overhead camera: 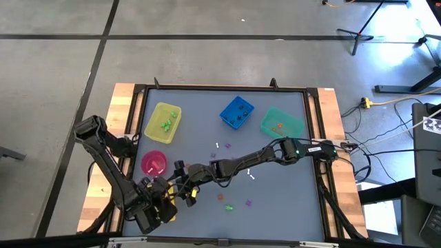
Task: Sort Halloween decoration
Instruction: Put the purple spider toy into the yellow basket
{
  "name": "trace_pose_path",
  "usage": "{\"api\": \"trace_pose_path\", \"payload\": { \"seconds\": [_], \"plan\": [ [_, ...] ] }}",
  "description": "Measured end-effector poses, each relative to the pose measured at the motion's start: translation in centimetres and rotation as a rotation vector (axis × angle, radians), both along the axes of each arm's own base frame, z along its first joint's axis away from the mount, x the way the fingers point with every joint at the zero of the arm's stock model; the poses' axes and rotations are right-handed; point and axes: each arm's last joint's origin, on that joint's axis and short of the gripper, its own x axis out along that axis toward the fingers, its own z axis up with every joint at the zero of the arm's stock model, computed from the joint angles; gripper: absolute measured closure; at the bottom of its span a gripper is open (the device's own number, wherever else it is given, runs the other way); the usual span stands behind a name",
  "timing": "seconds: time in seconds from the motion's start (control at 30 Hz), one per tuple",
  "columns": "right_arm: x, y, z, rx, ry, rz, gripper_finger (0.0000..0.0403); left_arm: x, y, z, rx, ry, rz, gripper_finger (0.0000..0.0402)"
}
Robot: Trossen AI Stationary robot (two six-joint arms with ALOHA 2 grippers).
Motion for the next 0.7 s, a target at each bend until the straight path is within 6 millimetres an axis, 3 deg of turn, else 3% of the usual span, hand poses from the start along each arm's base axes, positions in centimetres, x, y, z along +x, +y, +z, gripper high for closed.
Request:
{"api": "trace_pose_path", "payload": {
  "seconds": [0.27, 0.7],
  "plan": [
    [0.05, 0.04, 0.23, 0.006, -0.024, 0.0, 0.0152, -0.16, 0.15, -0.04, 0.011, 0.028, -0.007, 0.0264],
    [0.03, 0.11, 0.23, 0.011, -0.023, 0.02, 0.0152, -0.24, 0.23, -0.09, 0.016, 0.043, -0.007, 0.0344]
  ]
}}
